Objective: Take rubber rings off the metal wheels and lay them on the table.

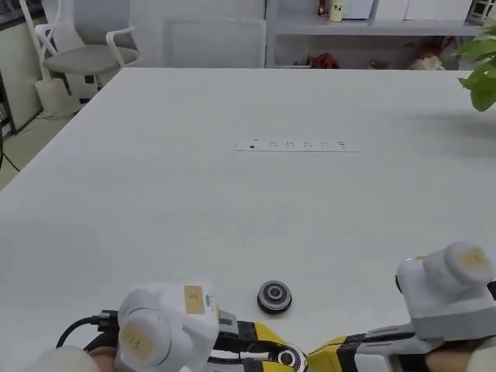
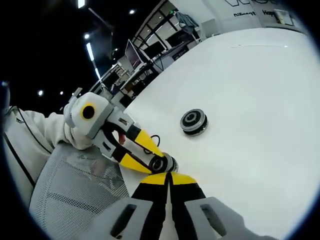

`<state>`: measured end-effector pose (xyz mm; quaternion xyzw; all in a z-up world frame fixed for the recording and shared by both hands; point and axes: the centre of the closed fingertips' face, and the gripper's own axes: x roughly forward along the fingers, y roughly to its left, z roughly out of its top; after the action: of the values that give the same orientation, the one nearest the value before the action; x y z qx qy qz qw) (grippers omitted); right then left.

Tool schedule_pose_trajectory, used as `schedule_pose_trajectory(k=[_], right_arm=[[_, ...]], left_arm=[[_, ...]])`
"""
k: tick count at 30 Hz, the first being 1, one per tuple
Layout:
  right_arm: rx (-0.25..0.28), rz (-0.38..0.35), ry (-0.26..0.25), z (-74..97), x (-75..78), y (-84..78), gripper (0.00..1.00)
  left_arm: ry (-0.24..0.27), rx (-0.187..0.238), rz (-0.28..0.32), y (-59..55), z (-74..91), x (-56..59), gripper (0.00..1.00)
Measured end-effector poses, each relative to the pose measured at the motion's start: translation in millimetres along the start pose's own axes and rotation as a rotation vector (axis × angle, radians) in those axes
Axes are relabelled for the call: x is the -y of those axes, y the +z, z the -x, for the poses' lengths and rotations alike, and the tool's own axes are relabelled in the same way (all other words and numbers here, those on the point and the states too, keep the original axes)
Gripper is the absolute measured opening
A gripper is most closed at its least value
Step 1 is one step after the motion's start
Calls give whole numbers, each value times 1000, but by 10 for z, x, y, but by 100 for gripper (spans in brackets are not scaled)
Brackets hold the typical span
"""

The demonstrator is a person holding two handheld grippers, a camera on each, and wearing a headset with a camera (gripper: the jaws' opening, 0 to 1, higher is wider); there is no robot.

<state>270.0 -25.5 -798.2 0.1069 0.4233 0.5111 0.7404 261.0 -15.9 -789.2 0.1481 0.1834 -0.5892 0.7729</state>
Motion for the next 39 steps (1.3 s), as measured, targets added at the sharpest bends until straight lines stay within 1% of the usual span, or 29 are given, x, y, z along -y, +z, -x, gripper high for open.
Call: schedule_pose_trajectory(k=[9, 17, 29, 39], right_arm=[[7, -22, 12, -2, -42, 6, 0], [10, -22, 17, -10, -59, 18, 0], [13, -20, 23, -20, -77, 27, 0], [15, -19, 29, -21, -97, 30, 0]], left_arm=[[-1, 0, -4, 3, 0, 5, 14], [-2, -1, -8, 15, -4, 10, 13], [-3, 0, -8, -5, 1, -8, 13], [-3, 1, -9, -2, 0, 4, 13]])
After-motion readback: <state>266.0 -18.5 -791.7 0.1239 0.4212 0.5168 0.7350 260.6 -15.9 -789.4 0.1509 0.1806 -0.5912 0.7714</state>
